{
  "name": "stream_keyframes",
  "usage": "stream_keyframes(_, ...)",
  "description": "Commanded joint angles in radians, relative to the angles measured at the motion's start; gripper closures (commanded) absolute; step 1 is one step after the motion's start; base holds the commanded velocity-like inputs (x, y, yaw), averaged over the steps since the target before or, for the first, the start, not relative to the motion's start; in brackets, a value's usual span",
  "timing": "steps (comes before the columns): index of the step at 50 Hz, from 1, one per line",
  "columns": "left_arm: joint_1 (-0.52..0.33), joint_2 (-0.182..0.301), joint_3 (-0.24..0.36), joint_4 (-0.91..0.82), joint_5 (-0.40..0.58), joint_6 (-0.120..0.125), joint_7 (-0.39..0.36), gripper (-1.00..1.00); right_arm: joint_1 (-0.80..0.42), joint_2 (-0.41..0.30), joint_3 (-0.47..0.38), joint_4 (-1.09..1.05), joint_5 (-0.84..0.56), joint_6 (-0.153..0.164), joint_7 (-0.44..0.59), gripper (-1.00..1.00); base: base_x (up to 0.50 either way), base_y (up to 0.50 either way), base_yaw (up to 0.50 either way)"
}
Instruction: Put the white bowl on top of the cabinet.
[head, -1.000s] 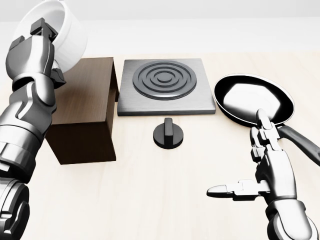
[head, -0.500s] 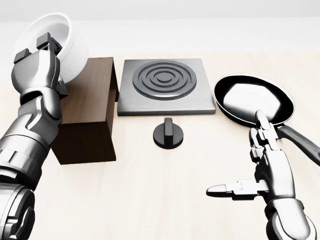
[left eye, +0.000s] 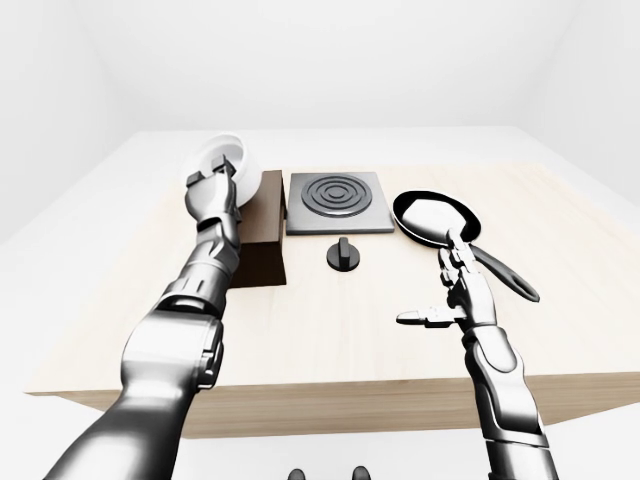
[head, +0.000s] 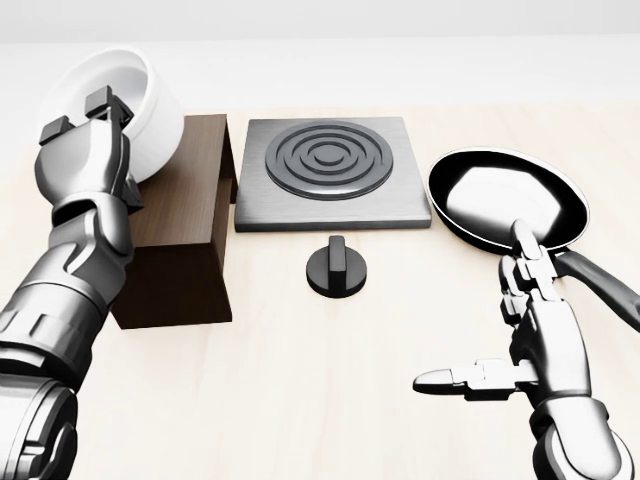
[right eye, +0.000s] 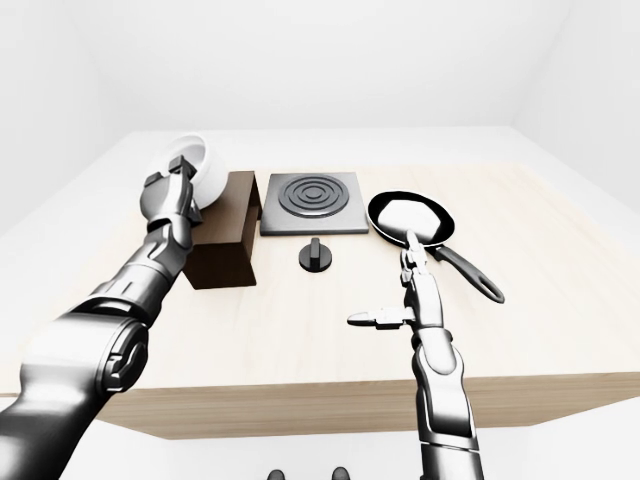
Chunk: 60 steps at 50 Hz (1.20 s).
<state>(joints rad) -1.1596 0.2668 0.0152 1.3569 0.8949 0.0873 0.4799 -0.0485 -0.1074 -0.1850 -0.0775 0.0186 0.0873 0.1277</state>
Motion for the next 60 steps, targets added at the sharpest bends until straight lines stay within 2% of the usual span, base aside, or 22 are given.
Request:
stream_keyframes(1,-0.004,-0.003,-0.013,-0.026,0.016,0.000,0.040,1.00,0.002,0.001,0.000,0.001,-0.001,0.000,0.001,-1.00,0.00,0.00,0.00)
stream_keyframes(27,0.006,-0.021,-0.015,-0.022,0.023,0.000,0.044,1.00,-0.003,-0.002,-0.002,0.006,0.001,0.000,0.000,-1.00,0.00,0.00,0.00)
stream_keyframes(28,0.006,-0.022,-0.016,-0.023,0.023,0.000,0.044,0.57,-0.002,-0.002,-0.002,0.000,0.001,0.000,0.000,-1.00,0.00,0.00,0.00)
stream_keyframes(29,0.005,-0.022,-0.023,-0.021,0.030,0.000,0.027,-1.00,-0.001,-0.002,-0.002,-0.001,0.001,0.000,0.000,-1.00,0.00,0.00,0.00)
stream_keyframes(52,0.000,-0.023,-0.019,-0.026,0.032,0.000,0.044,-1.00,-0.008,-0.002,0.001,0.018,-0.003,0.000,-0.002,-1.00,0.00,0.00,0.00)
stream_keyframes(57,0.006,-0.024,-0.008,-0.030,0.007,0.000,0.038,-1.00,-0.011,-0.003,0.001,0.025,-0.002,0.000,-0.004,-1.00,0.00,0.00,0.00)
stream_keyframes(60,0.016,-0.029,0.014,-0.040,-0.056,0.000,-0.052,-1.00,-0.014,-0.002,0.003,0.034,-0.005,0.000,-0.007,-1.00,0.00,0.00,0.00)
